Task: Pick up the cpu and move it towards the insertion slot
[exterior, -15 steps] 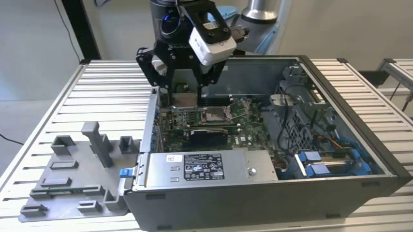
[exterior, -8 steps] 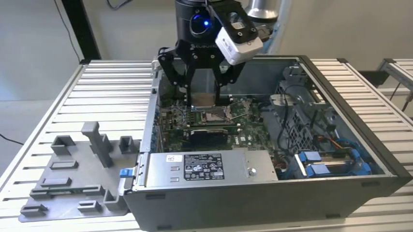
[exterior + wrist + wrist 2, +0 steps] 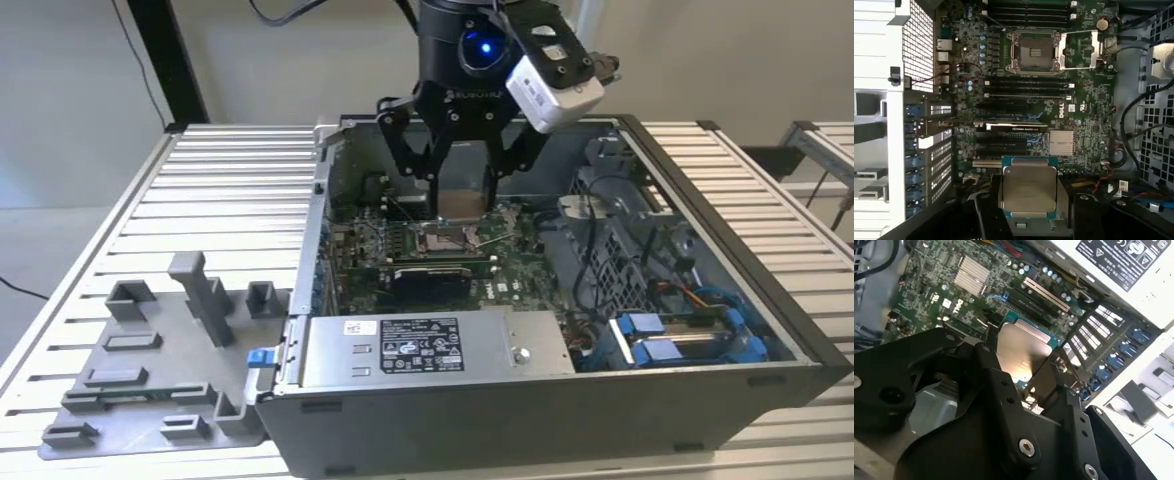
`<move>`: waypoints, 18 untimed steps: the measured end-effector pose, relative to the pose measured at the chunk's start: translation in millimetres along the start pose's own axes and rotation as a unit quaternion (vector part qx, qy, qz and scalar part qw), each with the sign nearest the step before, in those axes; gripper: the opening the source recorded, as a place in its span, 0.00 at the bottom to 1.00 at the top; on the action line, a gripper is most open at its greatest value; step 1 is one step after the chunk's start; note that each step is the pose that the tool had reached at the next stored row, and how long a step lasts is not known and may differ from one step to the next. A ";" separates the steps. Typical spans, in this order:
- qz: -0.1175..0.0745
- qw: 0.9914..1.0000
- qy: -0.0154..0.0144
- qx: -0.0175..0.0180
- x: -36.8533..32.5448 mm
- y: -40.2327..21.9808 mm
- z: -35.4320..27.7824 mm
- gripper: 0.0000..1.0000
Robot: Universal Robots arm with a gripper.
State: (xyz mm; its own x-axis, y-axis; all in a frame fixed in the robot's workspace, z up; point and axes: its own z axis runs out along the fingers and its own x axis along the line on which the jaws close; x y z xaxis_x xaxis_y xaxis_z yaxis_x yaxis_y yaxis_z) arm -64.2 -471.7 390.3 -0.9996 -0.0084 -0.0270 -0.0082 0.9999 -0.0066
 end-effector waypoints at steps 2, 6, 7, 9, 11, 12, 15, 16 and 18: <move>0.000 1.000 0.000 0.000 -7.8 0.1 0.2 0.00; 0.000 1.000 0.000 0.000 -8.6 0.1 0.3 0.00; 0.000 1.000 0.000 0.000 -8.6 0.1 0.2 0.00; 0.000 1.000 0.000 0.000 -8.8 0.6 0.2 0.00; 0.000 1.000 0.000 0.000 -8.8 3.5 0.2 0.00; 0.000 1.000 0.000 0.000 -8.7 5.4 0.3 0.00; 0.000 1.000 0.000 0.000 -8.6 15.0 0.2 0.00; 0.000 1.000 0.000 0.000 -8.5 19.5 0.1 0.00; 0.000 1.000 0.000 0.000 -8.4 28.3 0.1 0.00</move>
State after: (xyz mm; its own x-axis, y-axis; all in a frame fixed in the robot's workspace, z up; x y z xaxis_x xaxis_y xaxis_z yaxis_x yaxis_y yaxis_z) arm -56.1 -443.4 390.2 -0.9996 -0.0083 -0.0277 -0.0082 0.9999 -0.0066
